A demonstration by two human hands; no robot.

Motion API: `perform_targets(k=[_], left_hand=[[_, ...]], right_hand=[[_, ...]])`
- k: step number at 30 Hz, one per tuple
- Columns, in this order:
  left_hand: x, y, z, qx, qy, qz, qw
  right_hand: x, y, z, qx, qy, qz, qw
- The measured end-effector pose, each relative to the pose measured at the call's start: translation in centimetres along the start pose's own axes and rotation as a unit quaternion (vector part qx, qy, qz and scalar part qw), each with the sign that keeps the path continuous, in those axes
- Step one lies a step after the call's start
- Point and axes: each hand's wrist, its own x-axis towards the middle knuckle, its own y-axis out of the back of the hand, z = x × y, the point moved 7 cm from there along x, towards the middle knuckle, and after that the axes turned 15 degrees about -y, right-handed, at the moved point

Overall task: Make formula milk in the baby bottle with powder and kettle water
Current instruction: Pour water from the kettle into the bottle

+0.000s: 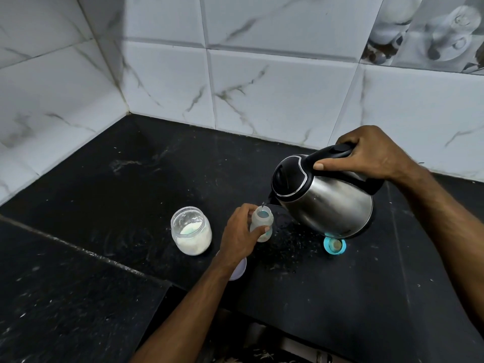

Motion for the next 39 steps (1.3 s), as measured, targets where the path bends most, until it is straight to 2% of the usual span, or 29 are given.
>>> perform_targets(k=[39], left_hand=[[-0.04, 0.04, -0.08, 0.012, -0.002, -0.004, 1.000]], right_hand=[[-0.36, 0.80, 0.12, 0.002, -0.016, 0.004, 1.000]])
